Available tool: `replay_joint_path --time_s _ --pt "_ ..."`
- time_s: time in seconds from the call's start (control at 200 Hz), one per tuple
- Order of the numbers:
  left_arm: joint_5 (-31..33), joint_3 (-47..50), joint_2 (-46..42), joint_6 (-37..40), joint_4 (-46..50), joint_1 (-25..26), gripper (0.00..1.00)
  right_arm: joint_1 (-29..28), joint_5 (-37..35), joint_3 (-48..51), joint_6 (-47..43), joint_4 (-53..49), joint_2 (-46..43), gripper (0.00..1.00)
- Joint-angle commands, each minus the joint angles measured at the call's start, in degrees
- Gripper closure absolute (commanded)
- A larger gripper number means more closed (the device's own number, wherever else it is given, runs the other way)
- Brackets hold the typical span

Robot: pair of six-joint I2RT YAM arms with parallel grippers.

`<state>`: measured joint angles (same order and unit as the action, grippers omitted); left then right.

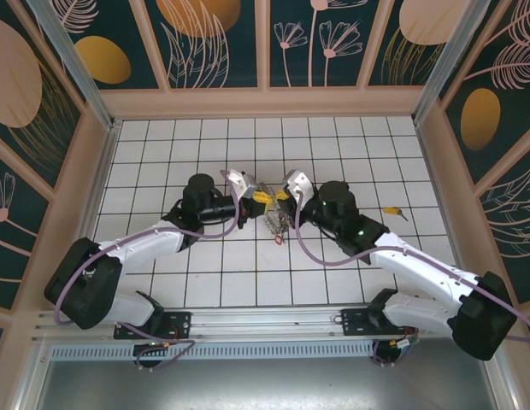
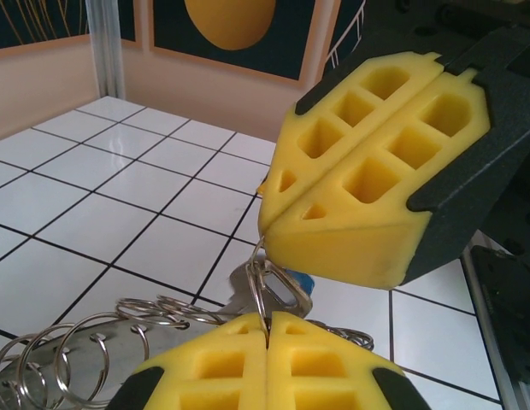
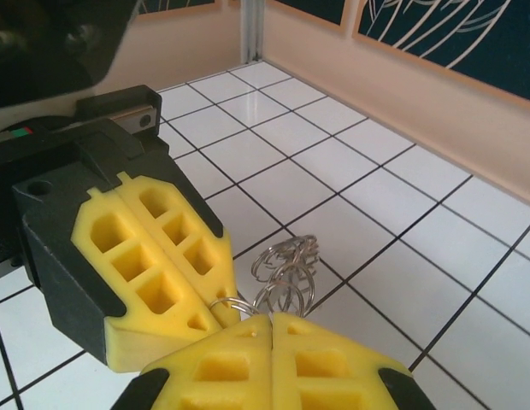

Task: Put the keys on the keyring

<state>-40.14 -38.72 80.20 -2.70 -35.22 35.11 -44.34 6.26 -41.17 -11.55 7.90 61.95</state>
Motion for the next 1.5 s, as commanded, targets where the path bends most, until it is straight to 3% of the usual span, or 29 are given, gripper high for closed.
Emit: replay_joint_path --time_s 0.0,0.24,0.495,1.096,1.216,1.396,1.496 --pt "-1.2 0.57 -2.15 -0.45 -7.05 0.4 1.0 1.24 -2.04 -1.39 3.38 -2.02 0.26 1.0" --pt "-1.28 1.04 -1.9 -0.42 -7.84 0.41 1.0 3.59 1.48 -0.25 6.37 -1.83 -0.08 1.0" --pt "-2.11 0.84 -1.08 -0.33 -7.81 0.41 1.0 4.97 5.46 0.61 6.28 -0.96 -1.15 0.93" --pt "-3.23 -0.49 -0.75 0.94 -5.88 0.48 1.0 6.53 6.1 -0.25 4.47 -4.34 -2.91 0.84" --pt "-4.27 -0.91 -0.93 2.17 -4.2 0.41 1.0 6.63 6.83 0.67 0.73 -3.41 -5.73 0.8" --pt "-6.8 -2.6 -0.72 5.41 0.56 0.44 1.0 6.63 19.34 4.73 -12.51 -0.43 -10.56 0.77" --pt "-8.44 -3.79 -0.3 6.77 2.91 0.44 1.0 6.63 21.27 4.01 -18.09 -2.27 -9.68 0.75"
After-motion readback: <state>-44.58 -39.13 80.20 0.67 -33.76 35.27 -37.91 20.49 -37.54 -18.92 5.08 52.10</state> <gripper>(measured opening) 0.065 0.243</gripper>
